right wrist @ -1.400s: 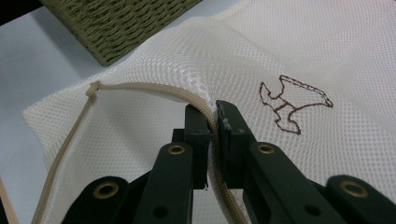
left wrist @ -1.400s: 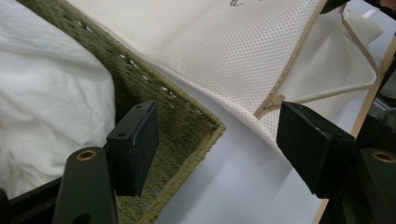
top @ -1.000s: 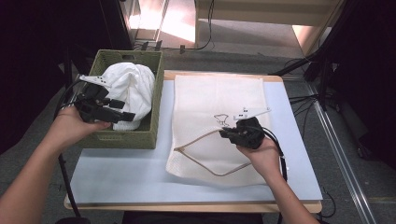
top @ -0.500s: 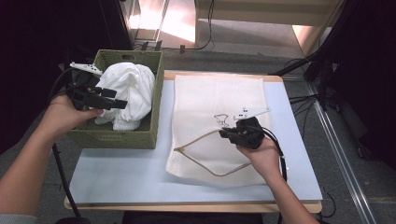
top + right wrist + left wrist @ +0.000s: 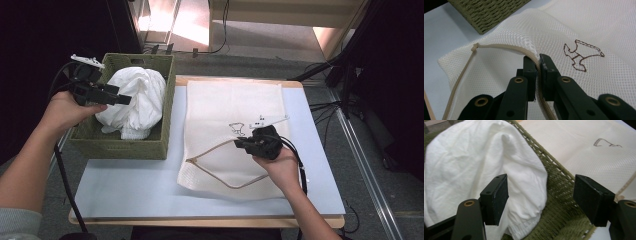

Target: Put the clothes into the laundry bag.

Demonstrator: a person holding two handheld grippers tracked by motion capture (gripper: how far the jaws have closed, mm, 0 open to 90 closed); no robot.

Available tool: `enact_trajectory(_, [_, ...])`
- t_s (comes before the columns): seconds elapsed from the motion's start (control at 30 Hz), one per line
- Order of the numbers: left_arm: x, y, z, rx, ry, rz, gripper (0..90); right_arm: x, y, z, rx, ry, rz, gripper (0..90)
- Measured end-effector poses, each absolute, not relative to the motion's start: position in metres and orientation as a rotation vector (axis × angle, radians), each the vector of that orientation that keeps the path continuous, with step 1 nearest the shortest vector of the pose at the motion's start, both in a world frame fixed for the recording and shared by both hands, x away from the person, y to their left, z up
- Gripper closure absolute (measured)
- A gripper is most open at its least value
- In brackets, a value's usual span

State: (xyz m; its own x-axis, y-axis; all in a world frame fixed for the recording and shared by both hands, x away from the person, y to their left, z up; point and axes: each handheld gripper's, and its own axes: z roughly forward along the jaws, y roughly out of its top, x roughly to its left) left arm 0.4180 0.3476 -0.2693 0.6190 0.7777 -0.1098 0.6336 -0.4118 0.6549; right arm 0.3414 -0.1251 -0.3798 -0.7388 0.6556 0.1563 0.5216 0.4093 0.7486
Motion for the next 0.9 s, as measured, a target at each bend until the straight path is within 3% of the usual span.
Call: enact_trajectory(0.9, [0.462,0.362,-0.315,2.114,1.224,0.314,22.6,0.342,-0.123,-0.382,1.055,2.513,1.23,85.0])
